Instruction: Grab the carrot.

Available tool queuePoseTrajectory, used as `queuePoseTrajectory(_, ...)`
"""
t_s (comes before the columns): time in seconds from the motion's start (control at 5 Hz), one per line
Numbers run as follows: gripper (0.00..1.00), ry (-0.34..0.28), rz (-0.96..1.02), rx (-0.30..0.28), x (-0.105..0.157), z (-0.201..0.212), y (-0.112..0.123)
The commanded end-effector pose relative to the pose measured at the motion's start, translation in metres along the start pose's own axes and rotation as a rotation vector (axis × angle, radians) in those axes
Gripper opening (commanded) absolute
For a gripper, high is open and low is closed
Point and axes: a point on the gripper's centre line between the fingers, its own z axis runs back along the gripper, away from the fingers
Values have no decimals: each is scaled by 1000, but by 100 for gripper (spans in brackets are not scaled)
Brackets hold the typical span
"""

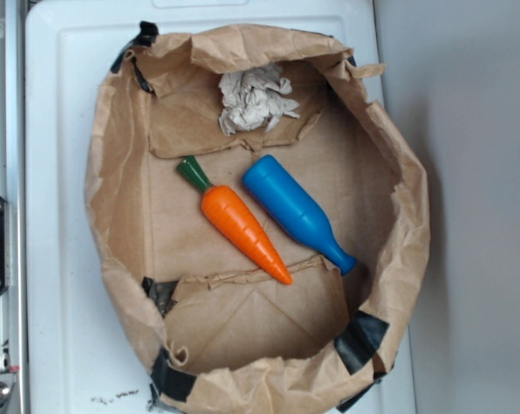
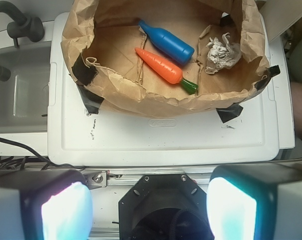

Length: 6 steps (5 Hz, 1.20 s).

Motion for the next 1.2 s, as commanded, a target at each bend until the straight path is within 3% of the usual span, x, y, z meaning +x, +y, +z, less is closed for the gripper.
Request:
queuePoseTrajectory(0.0, 100, 0, 0, 0, 0, 0, 0)
queuePoseTrajectory(0.2, 100, -15, 34, 8, 5, -1, -4)
queuePoseTrajectory(0.8, 100, -77, -24, 31, 114, -36, 21)
queuePoseTrajectory(1.0, 100, -77, -24, 31, 114, -36, 21)
